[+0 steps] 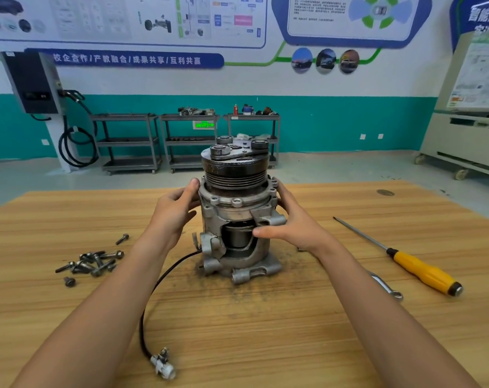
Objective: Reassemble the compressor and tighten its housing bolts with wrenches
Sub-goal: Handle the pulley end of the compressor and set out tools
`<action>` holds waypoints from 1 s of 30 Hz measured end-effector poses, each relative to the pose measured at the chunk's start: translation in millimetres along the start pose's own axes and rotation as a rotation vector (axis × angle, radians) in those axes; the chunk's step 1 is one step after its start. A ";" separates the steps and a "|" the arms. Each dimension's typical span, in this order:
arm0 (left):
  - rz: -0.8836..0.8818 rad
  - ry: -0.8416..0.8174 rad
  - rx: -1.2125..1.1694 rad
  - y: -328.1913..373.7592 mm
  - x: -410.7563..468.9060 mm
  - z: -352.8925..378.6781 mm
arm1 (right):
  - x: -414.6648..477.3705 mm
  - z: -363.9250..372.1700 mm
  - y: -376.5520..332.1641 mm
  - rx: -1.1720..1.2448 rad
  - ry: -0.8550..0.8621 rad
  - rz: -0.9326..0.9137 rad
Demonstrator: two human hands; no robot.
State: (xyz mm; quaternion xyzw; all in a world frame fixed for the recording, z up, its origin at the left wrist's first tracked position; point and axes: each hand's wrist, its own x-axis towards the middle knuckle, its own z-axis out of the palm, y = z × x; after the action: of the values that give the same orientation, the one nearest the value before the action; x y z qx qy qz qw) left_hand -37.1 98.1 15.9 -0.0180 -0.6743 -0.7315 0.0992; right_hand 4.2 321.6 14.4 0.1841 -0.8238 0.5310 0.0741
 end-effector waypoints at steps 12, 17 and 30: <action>-0.113 0.071 0.017 16.5 16.5 12.0 | -25.8 16.2 3.8 -0.162 0.284 -0.163; 0.005 -0.058 0.098 11.5 -1.6 1.7 | -32.1 20.3 4.2 -0.216 0.318 -0.142; 0.243 0.037 0.165 -7.3 -11.0 -1.3 | -34.9 29.2 -10.2 -0.201 0.426 -0.250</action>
State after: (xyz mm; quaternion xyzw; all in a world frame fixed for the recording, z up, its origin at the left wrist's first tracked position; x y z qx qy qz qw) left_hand -27.4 98.7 6.8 -0.0776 -0.7229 -0.6566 0.2007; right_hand 42.4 299.3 -0.4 0.1604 -0.8092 0.4598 0.3288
